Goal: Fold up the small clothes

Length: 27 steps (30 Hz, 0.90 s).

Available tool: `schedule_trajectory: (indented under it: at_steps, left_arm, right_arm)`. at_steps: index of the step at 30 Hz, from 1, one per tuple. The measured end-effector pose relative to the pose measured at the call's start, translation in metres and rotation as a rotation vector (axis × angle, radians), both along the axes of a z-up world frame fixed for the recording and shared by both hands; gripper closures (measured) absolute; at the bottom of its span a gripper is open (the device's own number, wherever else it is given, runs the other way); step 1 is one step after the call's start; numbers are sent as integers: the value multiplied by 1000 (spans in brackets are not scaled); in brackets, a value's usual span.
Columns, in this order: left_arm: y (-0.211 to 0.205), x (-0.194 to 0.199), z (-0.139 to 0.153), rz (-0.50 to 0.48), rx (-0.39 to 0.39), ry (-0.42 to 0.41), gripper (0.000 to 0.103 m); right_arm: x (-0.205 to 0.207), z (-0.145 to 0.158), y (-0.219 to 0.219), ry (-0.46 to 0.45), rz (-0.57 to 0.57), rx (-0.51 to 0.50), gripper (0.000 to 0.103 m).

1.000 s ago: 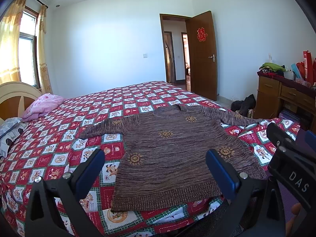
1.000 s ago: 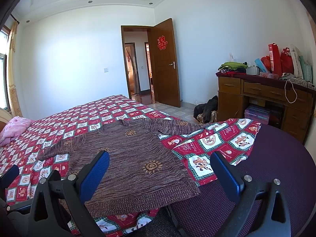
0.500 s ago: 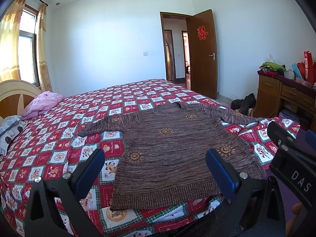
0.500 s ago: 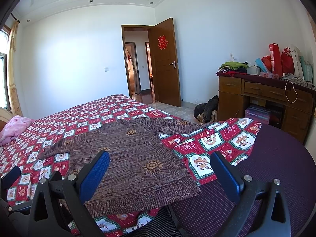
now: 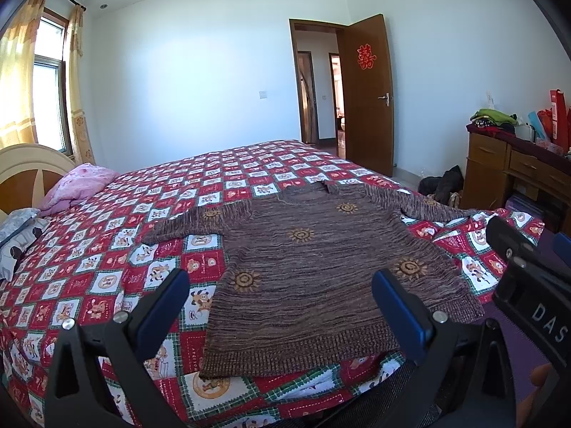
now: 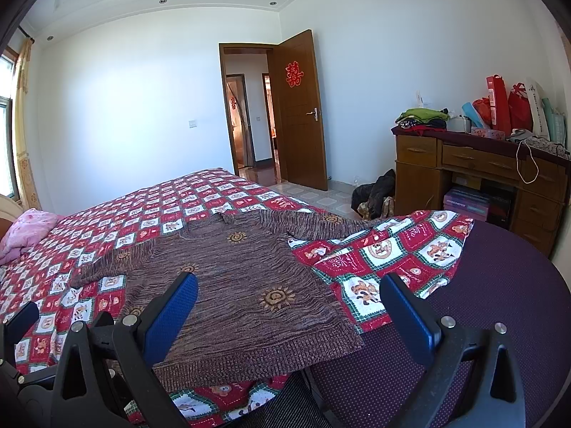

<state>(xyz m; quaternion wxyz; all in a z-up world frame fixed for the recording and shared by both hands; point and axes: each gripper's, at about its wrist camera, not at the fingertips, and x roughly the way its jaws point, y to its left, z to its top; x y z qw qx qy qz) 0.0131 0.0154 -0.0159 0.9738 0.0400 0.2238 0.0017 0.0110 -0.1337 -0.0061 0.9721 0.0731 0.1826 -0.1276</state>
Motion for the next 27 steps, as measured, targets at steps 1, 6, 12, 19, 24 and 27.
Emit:
schedule_trajectory:
  at_steps: [1,6,12,19,24,27]
  left_arm:
    - [0,0,0,1,0,1,0]
    - [2,1,0,0,-3,2,0]
    - [4,8,-4,4,-3,22,0]
    - [15,25,-7,45,-6,36,0]
    - [19,47,-18,60,2,73,0]
    - [26,70,-32,48,-26,140,0]
  right_arm:
    - [0,0,0,1,0,-2,1]
    - [1,-1,-1,5,2,-3,1]
    - [5,-5,-7,17,-8,12,1]
    - [17,-16,-13,46,-16,11,1]
    - [34,-28,-21,72,-5,16,1]
    - [54,-45,-42,126,6,73,1]
